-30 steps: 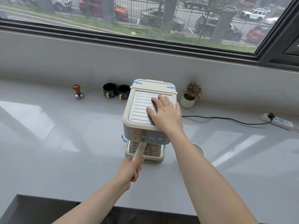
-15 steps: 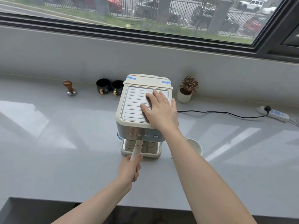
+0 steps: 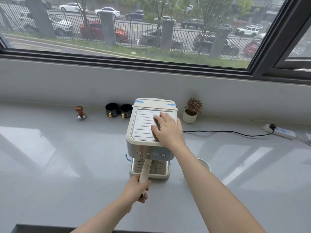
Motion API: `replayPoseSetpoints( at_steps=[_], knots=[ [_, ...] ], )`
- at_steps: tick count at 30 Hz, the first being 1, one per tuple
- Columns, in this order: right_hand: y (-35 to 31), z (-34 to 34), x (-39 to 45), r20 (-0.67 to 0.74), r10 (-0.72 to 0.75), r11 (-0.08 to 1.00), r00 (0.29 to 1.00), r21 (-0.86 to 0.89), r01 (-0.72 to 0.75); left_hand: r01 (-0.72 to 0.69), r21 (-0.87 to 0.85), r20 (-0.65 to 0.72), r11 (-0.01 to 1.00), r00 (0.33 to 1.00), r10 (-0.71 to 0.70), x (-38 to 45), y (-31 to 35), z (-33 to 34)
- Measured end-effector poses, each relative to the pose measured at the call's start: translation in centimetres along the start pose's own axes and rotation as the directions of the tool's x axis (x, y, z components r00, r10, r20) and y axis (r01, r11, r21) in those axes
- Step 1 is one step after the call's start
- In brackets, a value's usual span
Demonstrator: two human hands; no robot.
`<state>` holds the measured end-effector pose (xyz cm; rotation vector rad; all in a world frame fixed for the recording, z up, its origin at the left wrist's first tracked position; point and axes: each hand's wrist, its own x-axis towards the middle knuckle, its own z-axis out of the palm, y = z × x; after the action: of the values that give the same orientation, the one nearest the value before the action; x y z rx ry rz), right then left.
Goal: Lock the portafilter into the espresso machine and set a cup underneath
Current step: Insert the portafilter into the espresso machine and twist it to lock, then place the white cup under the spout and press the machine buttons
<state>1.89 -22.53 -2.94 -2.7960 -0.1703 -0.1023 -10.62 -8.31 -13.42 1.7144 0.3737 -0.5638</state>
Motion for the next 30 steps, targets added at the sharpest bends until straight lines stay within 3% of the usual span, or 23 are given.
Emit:
replayPoseSetpoints(
  at_steps=[4, 8, 12, 14, 16, 18, 20, 30],
  knots=[
    [1.0, 0.4, -1.0, -0.147, -0.073, 0.995, 0.986, 0.053, 0.082, -0.005, 0.059, -0.015, 0.998, 1.000, 0.006, -0.1, 0.0, 0.1],
    [3.7, 1.5, -4.5, -0.268, -0.079, 0.928, 0.960, 0.331, 0.169, 0.008, 0.096, -0.038, 0.995, 0.999, -0.004, 0.0, 0.0, 0.4],
    [7.1, 2.3, -7.4, -0.371, -0.117, 0.934, 0.921, 0.274, 0.229, 0.015, 0.121, -0.068, 0.993, 0.998, -0.006, 0.4, 0.3, 0.7],
    [8.8, 3.5, -8.0, -0.350, -0.027, 0.937, 0.936, 0.317, 0.146, 0.014, 0.124, -0.081, 0.992, 0.997, -0.004, 0.7, 0.4, 0.8],
    [11.2, 5.3, -8.5, -0.298, 0.197, 0.931, 0.934, 0.355, -0.083, 0.011, 0.121, -0.087, 0.993, 0.996, 0.000, 0.9, 0.4, 0.9],
    [14.2, 7.2, -9.3, -0.174, 0.499, 0.840, 0.849, 0.339, -0.424, 0.004, 0.129, -0.092, 0.992, 0.996, 0.008, 0.9, 0.4, 1.1],
    [16.3, 8.6, -10.4, -0.044, 0.667, 0.719, 0.744, 0.301, -0.626, -0.001, 0.142, -0.101, 0.990, 0.995, 0.016, 0.8, 0.5, 1.2],
    [18.2, 9.8, -10.9, 0.050, 0.780, 0.560, 0.624, 0.388, -0.731, -0.003, 0.135, -0.103, 0.991, 0.995, 0.017, 0.7, 0.3, 1.4]
  ],
)
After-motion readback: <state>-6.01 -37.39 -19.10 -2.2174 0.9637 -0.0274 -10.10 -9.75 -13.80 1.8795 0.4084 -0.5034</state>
